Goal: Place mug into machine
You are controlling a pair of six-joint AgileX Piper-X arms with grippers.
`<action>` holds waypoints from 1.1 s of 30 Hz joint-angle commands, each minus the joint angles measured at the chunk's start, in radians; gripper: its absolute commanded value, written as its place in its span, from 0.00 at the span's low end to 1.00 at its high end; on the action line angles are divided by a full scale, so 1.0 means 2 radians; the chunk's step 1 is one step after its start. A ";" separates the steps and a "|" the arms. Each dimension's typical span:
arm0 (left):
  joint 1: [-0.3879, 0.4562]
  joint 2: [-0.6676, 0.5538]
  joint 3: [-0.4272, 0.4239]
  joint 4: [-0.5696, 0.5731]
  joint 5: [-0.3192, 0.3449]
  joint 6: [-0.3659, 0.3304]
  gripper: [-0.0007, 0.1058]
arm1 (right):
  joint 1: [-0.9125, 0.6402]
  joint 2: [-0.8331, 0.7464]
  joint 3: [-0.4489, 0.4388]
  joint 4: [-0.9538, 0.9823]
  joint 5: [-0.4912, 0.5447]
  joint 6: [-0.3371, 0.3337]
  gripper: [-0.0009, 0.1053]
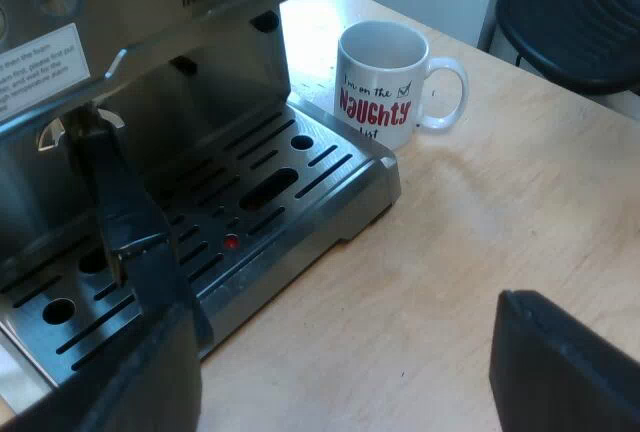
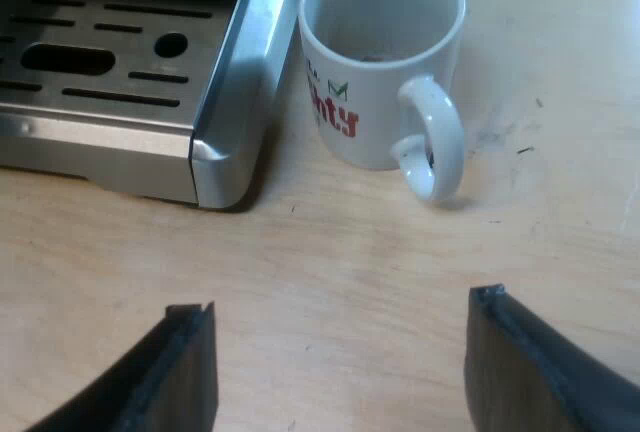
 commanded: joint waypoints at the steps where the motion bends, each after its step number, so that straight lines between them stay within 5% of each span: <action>1: -0.003 -0.001 -0.003 -0.009 -0.001 -0.001 0.60 | 0.001 -0.002 0.012 -0.034 0.005 0.004 0.54; 22: -0.003 -0.001 -0.003 -0.009 -0.001 -0.001 0.60 | 0.000 -0.002 0.139 -0.277 0.072 0.004 0.54; 33: -0.003 -0.001 -0.003 -0.009 -0.001 -0.001 0.60 | 0.000 -0.002 0.182 -0.320 0.071 0.007 0.54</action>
